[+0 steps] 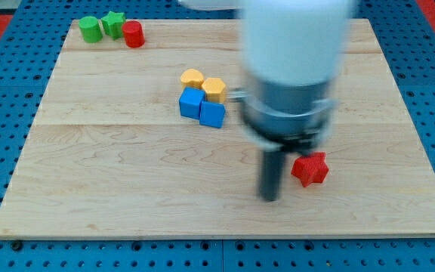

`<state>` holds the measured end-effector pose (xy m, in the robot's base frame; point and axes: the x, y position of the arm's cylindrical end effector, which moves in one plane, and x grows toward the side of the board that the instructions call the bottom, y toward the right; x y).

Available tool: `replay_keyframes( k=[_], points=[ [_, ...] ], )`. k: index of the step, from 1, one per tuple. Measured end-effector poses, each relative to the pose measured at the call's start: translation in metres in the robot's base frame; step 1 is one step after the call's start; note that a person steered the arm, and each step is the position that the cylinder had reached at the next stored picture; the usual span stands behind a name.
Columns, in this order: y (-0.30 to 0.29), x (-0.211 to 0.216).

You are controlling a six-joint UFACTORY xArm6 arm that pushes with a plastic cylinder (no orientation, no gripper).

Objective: Push the red star into the red circle

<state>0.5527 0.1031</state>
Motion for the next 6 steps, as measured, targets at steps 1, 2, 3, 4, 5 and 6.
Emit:
replay_keyframes(
  k=[1,2,3,4,5,6],
  points=[
    [0.033,-0.024],
    [-0.022,-0.040],
    [0.023,-0.015],
    [0.063,-0.033],
    [0.058,-0.078],
    [0.060,-0.134]
  ],
)
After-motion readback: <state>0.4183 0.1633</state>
